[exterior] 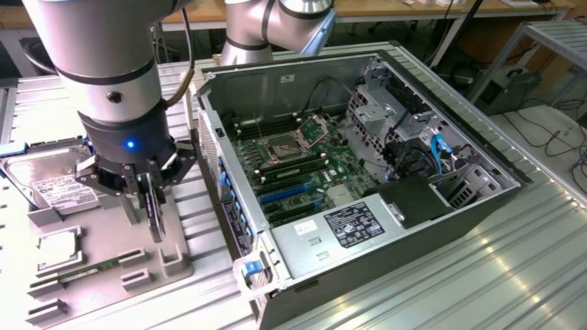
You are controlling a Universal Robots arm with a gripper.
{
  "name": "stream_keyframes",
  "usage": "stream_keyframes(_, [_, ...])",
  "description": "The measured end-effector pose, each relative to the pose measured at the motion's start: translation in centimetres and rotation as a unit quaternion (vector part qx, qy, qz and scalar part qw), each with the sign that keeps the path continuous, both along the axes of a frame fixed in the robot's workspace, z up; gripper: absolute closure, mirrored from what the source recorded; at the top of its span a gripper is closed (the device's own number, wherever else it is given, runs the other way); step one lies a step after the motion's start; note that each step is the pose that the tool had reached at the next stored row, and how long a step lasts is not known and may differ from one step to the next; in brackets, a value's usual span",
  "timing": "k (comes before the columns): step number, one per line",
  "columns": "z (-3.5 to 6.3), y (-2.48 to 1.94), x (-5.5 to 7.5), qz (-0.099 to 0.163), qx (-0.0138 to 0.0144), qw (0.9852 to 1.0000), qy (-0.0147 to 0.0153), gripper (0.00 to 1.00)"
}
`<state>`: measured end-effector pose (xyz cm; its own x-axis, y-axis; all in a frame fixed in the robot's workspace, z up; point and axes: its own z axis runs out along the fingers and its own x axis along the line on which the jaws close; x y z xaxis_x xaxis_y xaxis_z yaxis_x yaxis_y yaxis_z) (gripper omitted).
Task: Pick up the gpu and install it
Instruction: 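Pick up the gpu and move the gpu toward the slot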
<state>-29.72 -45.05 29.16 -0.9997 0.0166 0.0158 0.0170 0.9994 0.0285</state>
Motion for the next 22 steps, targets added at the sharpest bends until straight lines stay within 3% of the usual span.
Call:
stream_keyframes(5, [1.07,0.00,0.00,0.000,0.0000,1.0000,0.0000,0.73])
stream_keyframes(22, [1.10,0.00,0.00,0.000,0.0000,1.0000,0.0000,0.73])
